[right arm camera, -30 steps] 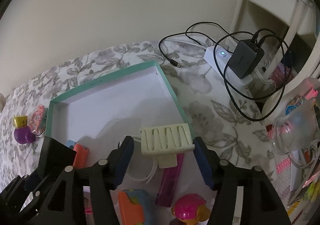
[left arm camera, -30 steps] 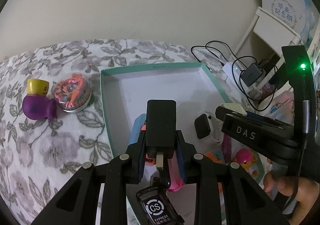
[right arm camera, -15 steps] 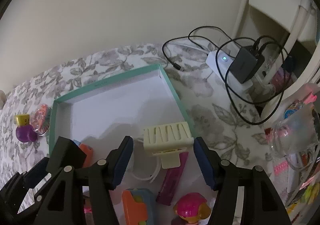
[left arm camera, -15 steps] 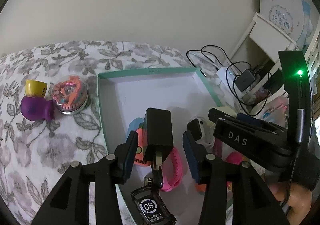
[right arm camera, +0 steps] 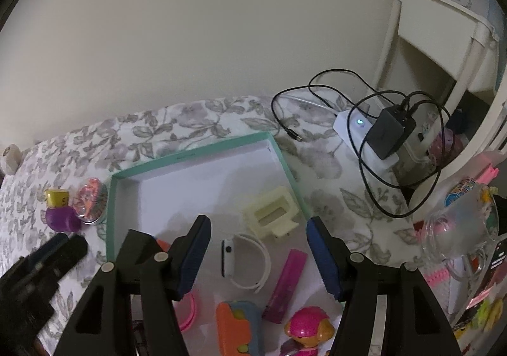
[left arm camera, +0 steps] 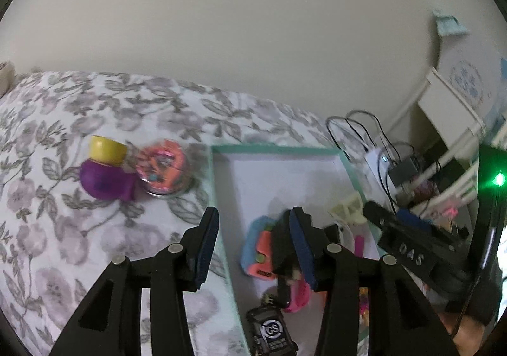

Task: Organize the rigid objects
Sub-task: 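Open the right gripper to drop the clip while the left gripper lowers and releases the charger, then move the left gripper to the purple toy while the right gripper approaches the clear container, then close the left gripper on the purple toy while the right gripper grasps the clear container, then lift the purple toy and clear container and carry both over the teal box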

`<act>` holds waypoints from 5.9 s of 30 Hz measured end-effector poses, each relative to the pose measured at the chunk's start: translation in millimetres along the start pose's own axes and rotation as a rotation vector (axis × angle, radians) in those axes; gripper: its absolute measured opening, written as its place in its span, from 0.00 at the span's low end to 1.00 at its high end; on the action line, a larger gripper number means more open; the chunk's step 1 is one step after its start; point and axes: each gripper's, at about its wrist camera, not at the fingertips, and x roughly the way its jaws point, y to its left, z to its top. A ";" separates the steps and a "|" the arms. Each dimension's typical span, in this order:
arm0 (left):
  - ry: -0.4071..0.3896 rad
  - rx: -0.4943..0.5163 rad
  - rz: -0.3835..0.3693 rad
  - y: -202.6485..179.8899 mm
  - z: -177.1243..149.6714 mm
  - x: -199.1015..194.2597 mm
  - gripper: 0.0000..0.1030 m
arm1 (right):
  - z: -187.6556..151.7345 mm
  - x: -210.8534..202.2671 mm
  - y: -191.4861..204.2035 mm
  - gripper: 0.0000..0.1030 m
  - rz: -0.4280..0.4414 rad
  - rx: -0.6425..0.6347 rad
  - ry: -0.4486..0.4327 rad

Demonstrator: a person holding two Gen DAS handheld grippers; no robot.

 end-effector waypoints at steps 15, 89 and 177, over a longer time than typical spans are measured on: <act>0.006 -0.139 0.181 43.5 2.9 3.3 0.93 | -4.0 7.2 21.6 0.98 0.052 -0.037 0.021; -0.108 -0.535 0.155 219.1 18.9 1.6 0.57 | 8.4 64.8 229.0 0.86 0.300 -0.365 0.051; -0.033 0.048 0.076 -43.5 -76.7 -82.5 0.58 | -75.4 -64.7 -15.3 0.71 0.170 0.146 0.005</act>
